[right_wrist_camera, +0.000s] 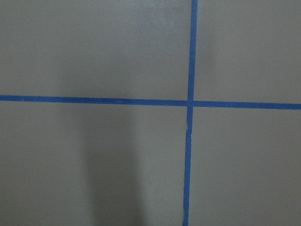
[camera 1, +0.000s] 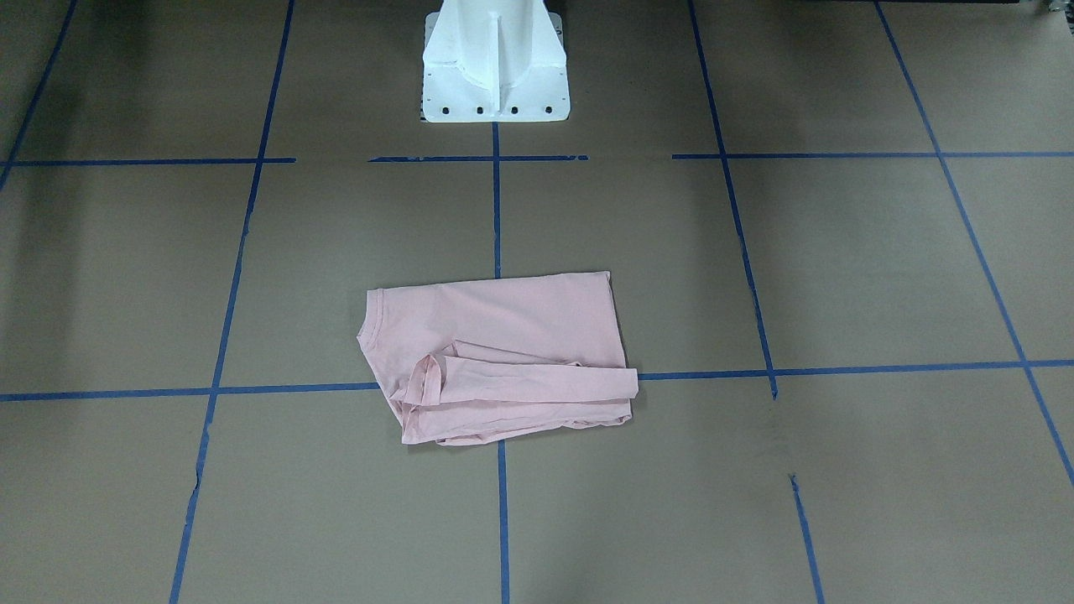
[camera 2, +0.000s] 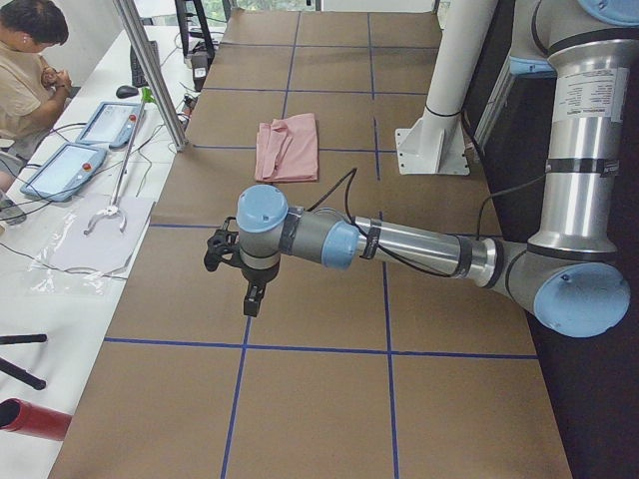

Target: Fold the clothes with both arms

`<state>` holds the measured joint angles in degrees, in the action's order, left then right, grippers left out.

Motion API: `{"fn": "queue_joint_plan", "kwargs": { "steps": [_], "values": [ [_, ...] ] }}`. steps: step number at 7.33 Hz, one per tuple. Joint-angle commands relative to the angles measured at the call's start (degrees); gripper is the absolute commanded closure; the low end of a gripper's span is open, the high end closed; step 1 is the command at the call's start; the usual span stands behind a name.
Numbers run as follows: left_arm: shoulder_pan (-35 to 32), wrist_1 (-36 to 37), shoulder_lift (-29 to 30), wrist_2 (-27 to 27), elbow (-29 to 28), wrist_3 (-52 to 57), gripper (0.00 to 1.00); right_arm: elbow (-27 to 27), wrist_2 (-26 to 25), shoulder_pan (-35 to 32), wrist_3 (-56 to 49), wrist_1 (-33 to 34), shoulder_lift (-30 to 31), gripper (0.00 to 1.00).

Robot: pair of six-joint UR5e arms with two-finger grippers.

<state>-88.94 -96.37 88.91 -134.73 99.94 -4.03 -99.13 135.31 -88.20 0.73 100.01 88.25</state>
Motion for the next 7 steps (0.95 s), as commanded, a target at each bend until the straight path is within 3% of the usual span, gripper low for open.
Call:
{"fn": "queue_joint_plan", "kwargs": {
  "steps": [1,7],
  "values": [
    [1.0,-2.7,-1.0,0.2,-1.0,-0.1,0.0,0.4,0.0,0.0,0.0,-1.7,1.5,0.0],
    [1.3,-1.1,-1.8,0.3,-0.8,0.1,0.0,1.7,0.0,0.1,0.2,-1.8,1.1,0.0]
  ]
}}
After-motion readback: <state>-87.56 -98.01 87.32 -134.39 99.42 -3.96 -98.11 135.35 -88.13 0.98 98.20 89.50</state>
